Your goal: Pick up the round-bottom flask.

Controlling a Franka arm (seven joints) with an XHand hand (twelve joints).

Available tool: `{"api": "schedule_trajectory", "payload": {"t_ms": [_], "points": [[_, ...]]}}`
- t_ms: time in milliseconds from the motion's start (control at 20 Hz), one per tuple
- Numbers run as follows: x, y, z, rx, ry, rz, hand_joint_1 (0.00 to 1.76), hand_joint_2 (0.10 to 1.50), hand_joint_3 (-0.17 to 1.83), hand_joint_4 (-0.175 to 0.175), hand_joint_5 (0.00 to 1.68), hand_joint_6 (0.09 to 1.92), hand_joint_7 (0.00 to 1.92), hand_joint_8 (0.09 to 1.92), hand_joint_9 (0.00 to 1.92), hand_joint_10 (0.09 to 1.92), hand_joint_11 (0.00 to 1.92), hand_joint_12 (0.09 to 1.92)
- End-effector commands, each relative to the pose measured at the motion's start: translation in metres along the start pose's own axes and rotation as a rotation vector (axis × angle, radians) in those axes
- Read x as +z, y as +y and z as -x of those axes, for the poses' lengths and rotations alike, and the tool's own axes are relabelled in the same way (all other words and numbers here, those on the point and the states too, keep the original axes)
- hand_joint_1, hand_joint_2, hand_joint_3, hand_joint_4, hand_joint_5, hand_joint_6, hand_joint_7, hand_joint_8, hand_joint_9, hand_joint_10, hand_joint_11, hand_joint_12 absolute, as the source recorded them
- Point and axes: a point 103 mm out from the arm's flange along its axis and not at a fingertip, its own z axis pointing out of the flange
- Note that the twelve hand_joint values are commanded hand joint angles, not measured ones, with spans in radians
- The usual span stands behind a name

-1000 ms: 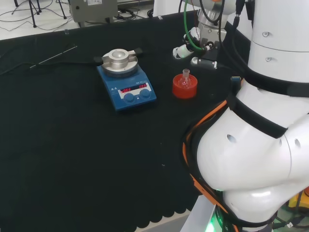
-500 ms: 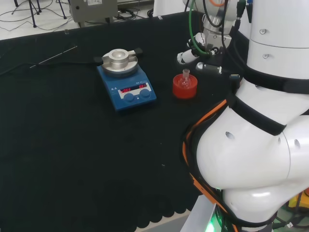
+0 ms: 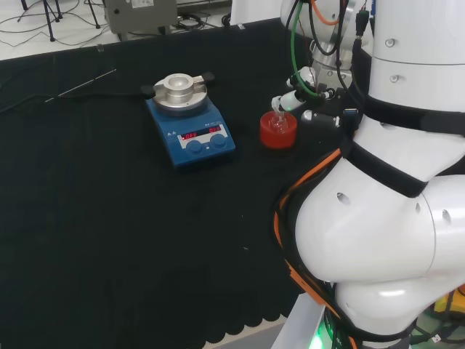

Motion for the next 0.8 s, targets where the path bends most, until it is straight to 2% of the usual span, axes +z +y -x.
{"api": "schedule_trajectory", "payload": {"t_ms": [50, 800], "points": [[0.016, 0.002, 0.007, -0.016, 0.0, -0.002, 0.73, 0.66, 0.55, -0.027, 0.47, 0.09, 0.19, 0.55, 0.31, 0.62, 0.0, 1.19], [0.032, 0.004, 0.007, -0.042, -0.014, 0.006, 0.77, 0.65, 0.55, -0.024, 0.54, 0.09, 0.21, 0.55, 0.32, 0.62, 0.0, 1.2]]}}
